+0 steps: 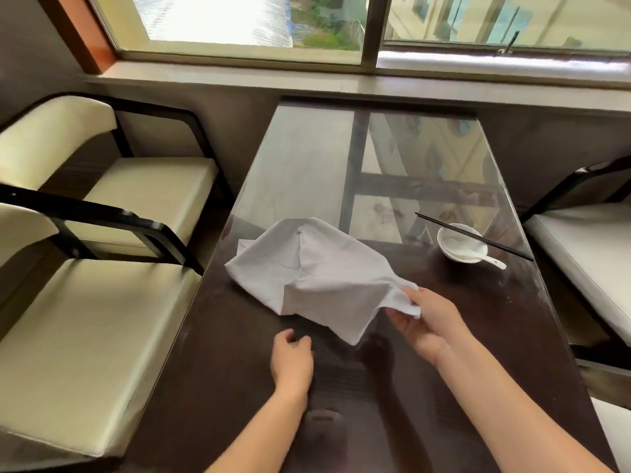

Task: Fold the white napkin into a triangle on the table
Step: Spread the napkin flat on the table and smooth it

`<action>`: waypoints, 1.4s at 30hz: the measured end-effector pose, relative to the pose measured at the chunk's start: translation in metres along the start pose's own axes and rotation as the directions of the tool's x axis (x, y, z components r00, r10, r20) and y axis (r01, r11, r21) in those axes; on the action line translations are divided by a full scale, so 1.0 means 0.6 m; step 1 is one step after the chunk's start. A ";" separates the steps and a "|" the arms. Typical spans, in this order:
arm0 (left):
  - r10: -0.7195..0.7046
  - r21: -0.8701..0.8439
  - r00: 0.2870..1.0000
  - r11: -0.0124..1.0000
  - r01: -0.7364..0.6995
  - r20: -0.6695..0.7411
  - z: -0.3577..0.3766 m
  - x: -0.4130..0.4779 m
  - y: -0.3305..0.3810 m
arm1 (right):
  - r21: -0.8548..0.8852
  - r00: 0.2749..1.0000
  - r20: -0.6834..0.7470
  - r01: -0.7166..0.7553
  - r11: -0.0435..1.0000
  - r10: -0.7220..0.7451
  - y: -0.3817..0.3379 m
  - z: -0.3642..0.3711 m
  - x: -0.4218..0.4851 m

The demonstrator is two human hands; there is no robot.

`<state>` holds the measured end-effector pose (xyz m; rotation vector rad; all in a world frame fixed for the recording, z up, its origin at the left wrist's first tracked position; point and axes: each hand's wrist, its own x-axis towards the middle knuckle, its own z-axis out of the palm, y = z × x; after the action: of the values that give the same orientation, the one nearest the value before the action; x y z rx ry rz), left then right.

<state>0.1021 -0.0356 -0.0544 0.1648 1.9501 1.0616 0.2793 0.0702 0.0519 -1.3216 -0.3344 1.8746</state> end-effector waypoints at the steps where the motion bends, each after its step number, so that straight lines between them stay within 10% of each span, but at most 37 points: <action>1: -0.107 -0.118 0.991 0.986 0.117 0.084 0.014 -0.017 -0.005 | -0.015 1.000 0.029 -0.003 1.000 0.003 0.003 0.005 -0.004; 6: -0.337 -0.533 0.783 0.587 0.609 0.523 0.058 -0.060 0.016 | -0.052 0.994 0.110 0.017 0.999 -0.011 0.006 0.029 -0.023; 11: -0.254 -0.725 0.805 0.350 0.594 0.537 0.048 -0.057 0.046 | -0.058 0.993 0.118 0.035 0.998 -0.028 -0.008 0.019 -0.040; 22: -0.208 -0.860 0.975 0.508 0.041 -0.076 -0.073 -0.102 0.060 | -0.260 0.994 -0.031 0.089 0.962 -0.100 -0.015 -0.069 -0.043; 28: -0.319 -0.849 0.946 0.485 0.208 0.049 -0.086 -0.095 0.001 | -0.376 0.990 -0.133 -0.011 0.926 -0.042 0.035 -0.134 -0.045; 35: -0.473 -0.783 0.838 0.615 0.092 -0.273 -0.104 -0.061 -0.050 | -0.598 0.966 -0.161 0.067 0.799 -0.201 0.039 -0.185 -0.052; 42: -0.337 -0.557 0.895 0.821 0.128 -0.291 -0.120 -0.034 -0.036 | -0.769 0.945 -0.121 0.103 0.631 -0.302 0.047 -0.216 -0.051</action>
<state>0.0663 -0.1033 -0.0397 -0.6218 1.8568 1.4929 0.3843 0.0011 0.0007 -1.9351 -1.1935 1.3682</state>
